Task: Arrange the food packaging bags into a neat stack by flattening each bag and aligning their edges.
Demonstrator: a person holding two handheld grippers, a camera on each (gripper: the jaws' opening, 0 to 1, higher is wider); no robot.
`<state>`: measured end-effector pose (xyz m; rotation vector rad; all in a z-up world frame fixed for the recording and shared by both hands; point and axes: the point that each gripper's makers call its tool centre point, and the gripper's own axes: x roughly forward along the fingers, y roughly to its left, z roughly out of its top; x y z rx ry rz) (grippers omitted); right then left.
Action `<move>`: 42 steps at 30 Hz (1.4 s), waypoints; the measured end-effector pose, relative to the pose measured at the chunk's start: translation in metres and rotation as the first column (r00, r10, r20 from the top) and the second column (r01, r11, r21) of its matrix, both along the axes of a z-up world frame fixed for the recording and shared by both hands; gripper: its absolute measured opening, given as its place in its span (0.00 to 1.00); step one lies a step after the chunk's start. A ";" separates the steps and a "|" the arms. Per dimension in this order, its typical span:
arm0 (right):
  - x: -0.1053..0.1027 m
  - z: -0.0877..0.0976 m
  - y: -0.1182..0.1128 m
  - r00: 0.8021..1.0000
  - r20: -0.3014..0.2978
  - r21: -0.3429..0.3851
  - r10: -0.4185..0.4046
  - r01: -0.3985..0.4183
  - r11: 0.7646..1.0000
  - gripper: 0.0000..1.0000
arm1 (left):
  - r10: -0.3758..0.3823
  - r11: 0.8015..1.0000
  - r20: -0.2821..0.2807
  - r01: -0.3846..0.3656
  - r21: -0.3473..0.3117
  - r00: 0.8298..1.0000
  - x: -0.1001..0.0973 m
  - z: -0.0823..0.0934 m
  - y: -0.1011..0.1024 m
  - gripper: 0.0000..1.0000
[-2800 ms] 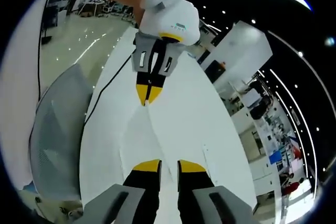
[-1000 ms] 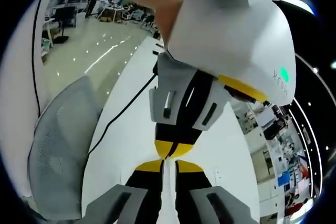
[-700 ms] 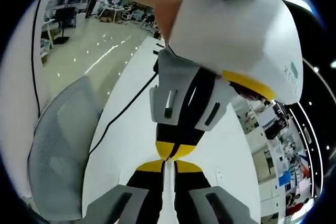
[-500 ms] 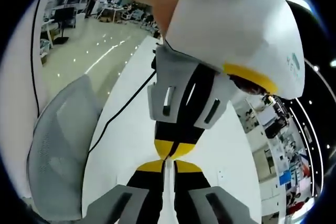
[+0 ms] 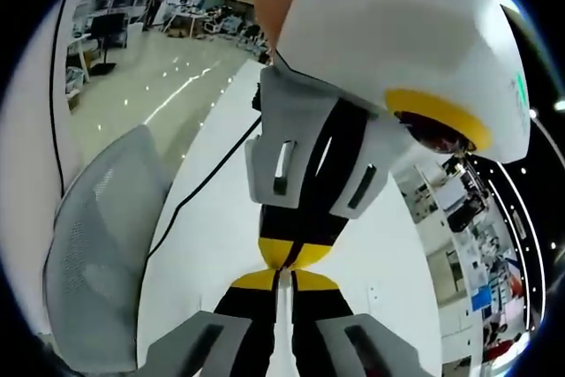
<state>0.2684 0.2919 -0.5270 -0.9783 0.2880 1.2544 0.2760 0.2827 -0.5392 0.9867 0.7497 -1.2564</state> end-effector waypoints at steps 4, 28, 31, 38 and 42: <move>0.000 -0.001 0.001 1.000 -0.002 -0.001 0.000 0.000 1.000 0.01 | -0.001 1.000 0.000 0.001 0.001 1.000 0.000 -0.001 0.000 0.00; 0.001 -0.005 0.000 1.000 0.000 -0.014 -0.003 0.003 1.000 0.00 | -0.016 1.000 0.006 0.016 0.002 1.000 -0.001 -0.003 0.001 0.00; 0.001 -0.005 -0.002 1.000 0.000 -0.018 -0.006 0.006 1.000 0.00 | -0.016 1.000 0.005 0.016 0.003 1.000 -0.001 -0.004 0.001 0.00; 0.001 -0.003 -0.004 1.000 0.001 -0.019 -0.011 0.011 1.000 0.00 | -0.017 1.000 0.006 0.017 -0.004 1.000 0.001 -0.003 0.001 0.00; 0.001 -0.003 -0.005 1.000 0.008 -0.024 -0.013 0.013 1.000 0.00 | -0.017 1.000 0.006 0.017 -0.007 1.000 0.003 -0.003 0.001 0.00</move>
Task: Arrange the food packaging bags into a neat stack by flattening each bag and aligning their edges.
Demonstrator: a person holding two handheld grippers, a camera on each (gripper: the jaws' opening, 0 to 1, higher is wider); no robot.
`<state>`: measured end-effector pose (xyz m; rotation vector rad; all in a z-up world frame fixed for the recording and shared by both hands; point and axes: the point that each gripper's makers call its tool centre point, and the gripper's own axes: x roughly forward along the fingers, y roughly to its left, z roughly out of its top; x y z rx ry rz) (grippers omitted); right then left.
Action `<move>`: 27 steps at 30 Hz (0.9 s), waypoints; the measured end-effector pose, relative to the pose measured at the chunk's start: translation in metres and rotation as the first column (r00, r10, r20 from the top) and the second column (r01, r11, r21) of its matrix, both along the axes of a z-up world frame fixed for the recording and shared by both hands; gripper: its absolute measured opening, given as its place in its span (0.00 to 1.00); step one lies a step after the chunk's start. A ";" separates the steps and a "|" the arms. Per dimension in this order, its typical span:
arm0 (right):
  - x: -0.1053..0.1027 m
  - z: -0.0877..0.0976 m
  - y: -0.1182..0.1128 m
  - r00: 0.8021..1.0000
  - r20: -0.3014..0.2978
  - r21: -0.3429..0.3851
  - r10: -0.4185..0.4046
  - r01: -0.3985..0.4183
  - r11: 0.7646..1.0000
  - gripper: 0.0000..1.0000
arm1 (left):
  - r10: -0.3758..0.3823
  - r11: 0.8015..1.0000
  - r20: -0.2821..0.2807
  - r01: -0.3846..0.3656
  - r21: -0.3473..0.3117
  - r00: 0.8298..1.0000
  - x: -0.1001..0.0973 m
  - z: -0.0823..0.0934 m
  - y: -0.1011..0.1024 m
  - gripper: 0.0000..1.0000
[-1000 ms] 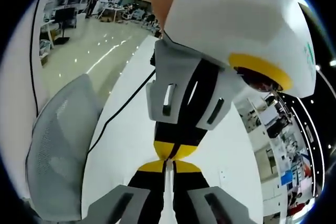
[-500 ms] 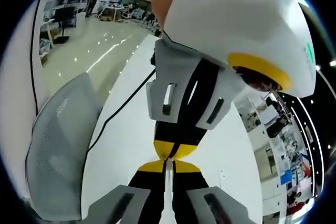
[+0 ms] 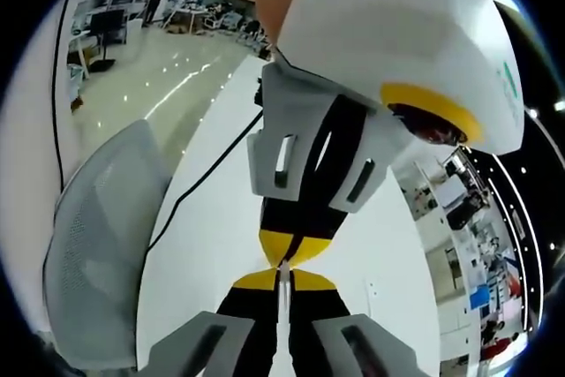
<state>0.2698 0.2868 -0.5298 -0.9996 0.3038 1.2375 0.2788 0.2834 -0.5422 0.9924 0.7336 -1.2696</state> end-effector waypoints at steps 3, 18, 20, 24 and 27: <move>0.000 0.000 -0.001 1.000 -0.001 -0.003 -0.003 0.003 1.000 0.00 | -0.002 1.000 0.000 0.002 -0.001 1.000 0.000 0.000 -0.001 0.00; -0.001 -0.001 -0.006 1.000 -0.003 -0.016 -0.016 0.016 1.000 0.00 | -0.007 1.000 -0.004 0.006 -0.008 1.000 -0.002 0.000 -0.005 0.00; -0.001 -0.001 -0.006 1.000 -0.003 -0.017 -0.020 0.020 1.000 0.00 | -0.007 1.000 -0.003 0.007 -0.008 1.000 -0.002 0.000 -0.006 0.00; -0.002 -0.003 -0.007 1.000 -0.003 -0.023 -0.019 0.019 1.000 0.00 | -0.008 1.000 -0.008 0.008 -0.009 1.000 -0.004 -0.001 -0.007 0.00; -0.002 -0.003 -0.008 1.000 -0.005 -0.024 -0.022 0.022 0.999 0.00 | -0.009 1.000 -0.009 0.009 -0.008 1.000 -0.005 -0.001 -0.007 0.00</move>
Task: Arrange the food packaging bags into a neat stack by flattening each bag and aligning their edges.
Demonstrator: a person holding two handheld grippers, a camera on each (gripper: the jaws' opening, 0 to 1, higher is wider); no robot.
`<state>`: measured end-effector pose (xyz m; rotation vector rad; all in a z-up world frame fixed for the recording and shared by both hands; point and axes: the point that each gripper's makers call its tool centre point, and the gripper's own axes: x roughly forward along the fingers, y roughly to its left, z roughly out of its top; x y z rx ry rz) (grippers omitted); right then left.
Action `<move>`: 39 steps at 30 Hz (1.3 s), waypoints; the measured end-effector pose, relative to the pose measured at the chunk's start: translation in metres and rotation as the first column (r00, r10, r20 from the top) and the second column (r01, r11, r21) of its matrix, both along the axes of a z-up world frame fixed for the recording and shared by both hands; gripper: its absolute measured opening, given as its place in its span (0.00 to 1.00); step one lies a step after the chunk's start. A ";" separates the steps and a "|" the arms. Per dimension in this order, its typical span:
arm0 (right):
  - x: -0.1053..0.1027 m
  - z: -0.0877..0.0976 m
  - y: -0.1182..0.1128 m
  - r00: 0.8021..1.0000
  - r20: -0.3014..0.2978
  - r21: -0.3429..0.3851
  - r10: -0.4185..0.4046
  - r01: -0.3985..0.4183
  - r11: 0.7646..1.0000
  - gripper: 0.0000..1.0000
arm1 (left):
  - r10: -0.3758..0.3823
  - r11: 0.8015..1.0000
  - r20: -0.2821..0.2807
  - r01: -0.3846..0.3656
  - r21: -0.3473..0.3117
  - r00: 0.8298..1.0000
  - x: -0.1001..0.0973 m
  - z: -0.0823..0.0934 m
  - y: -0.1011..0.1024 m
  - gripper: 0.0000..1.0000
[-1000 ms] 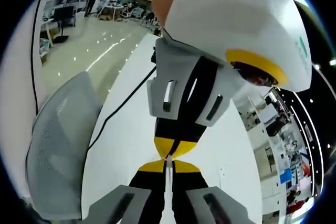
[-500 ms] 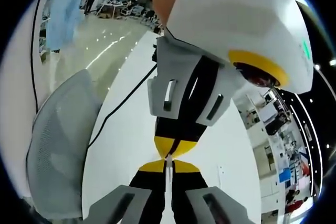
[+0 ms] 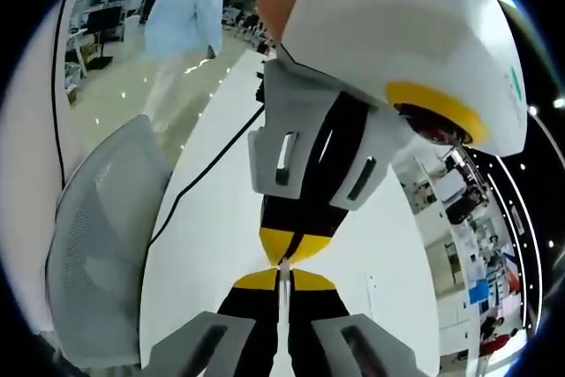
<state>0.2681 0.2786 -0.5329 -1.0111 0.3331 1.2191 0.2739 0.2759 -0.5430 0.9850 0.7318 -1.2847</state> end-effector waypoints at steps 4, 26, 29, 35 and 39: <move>0.000 0.000 -0.001 1.000 -0.001 0.001 -0.004 0.004 1.000 0.00 | 0.002 1.000 0.000 -0.002 -0.004 1.000 0.001 0.000 0.000 0.00; -0.001 -0.003 -0.005 1.000 -0.017 -0.011 -0.019 0.019 1.000 0.00 | -0.005 1.000 0.000 0.005 -0.006 1.000 -0.002 -0.001 -0.003 0.00; 0.000 -0.004 -0.006 1.000 -0.018 -0.011 -0.022 0.022 1.000 0.00 | -0.004 1.000 0.000 0.004 -0.007 1.000 -0.001 -0.002 -0.003 0.00; 0.001 -0.004 -0.006 1.000 -0.009 -0.014 -0.016 0.016 1.000 0.00 | -0.004 1.000 0.011 0.004 -0.001 1.000 0.000 -0.002 -0.003 0.00; -0.001 -0.005 -0.006 0.999 -0.022 -0.003 -0.024 0.024 1.000 0.00 | -0.004 1.000 0.012 0.004 -0.003 1.000 0.000 -0.003 -0.004 0.00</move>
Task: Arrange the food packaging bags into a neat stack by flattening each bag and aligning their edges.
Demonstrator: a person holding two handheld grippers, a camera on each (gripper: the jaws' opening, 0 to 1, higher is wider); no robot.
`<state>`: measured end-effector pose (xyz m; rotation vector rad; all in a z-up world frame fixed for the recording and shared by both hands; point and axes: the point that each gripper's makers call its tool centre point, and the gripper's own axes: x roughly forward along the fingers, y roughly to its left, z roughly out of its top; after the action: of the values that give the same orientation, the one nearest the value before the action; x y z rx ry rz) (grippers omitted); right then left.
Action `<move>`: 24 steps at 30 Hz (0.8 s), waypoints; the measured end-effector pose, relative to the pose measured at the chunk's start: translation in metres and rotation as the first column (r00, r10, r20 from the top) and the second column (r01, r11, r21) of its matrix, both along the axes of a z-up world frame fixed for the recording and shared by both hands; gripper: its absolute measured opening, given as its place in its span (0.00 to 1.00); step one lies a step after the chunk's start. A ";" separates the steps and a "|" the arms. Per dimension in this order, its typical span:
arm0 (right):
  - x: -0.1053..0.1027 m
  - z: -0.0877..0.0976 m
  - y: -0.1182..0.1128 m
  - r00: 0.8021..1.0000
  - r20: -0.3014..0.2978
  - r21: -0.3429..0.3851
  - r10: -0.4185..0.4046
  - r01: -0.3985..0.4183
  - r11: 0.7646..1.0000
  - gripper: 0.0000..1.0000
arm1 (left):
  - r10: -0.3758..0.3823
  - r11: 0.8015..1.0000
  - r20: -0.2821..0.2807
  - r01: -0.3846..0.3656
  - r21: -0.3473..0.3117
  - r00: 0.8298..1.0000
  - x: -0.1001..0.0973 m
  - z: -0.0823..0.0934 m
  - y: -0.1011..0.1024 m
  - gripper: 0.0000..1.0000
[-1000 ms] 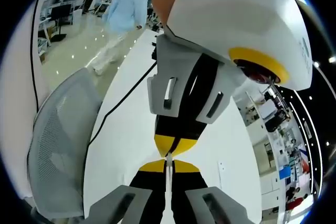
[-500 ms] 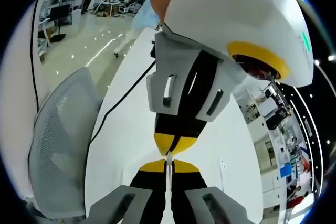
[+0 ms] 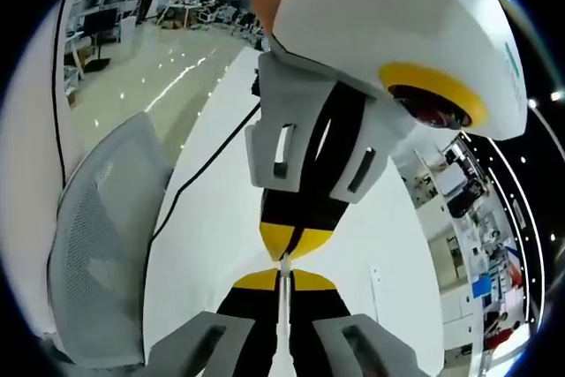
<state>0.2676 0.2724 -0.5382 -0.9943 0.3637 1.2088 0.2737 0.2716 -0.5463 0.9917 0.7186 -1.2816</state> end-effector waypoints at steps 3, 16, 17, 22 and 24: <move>-0.001 -0.001 0.001 1.000 0.002 -0.002 0.004 -0.004 1.000 0.00 | 0.000 1.000 0.001 0.000 0.000 1.000 0.000 -0.001 0.000 0.00; -0.002 0.004 0.011 1.000 -0.012 0.036 0.002 -0.002 0.999 0.01 | 0.011 1.000 -0.008 -0.011 -0.013 1.000 0.000 -0.001 0.003 0.00; -0.002 0.004 0.011 1.000 -0.013 0.036 0.002 -0.002 0.999 0.01 | 0.011 1.000 -0.008 -0.011 -0.012 1.000 0.000 -0.001 0.002 0.00; -0.002 0.003 0.011 1.000 -0.014 0.026 0.007 -0.006 1.000 0.00 | 0.016 1.000 -0.007 -0.016 -0.013 1.000 -0.001 0.000 0.002 0.00; -0.001 0.003 0.011 1.000 -0.011 0.021 0.011 -0.011 1.000 0.00 | 0.016 1.000 -0.007 -0.016 -0.013 1.000 -0.001 0.000 0.003 0.00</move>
<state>0.2665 0.2829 -0.5352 -0.9735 0.3541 1.2256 0.2731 0.2742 -0.5466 0.9696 0.7210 -1.2745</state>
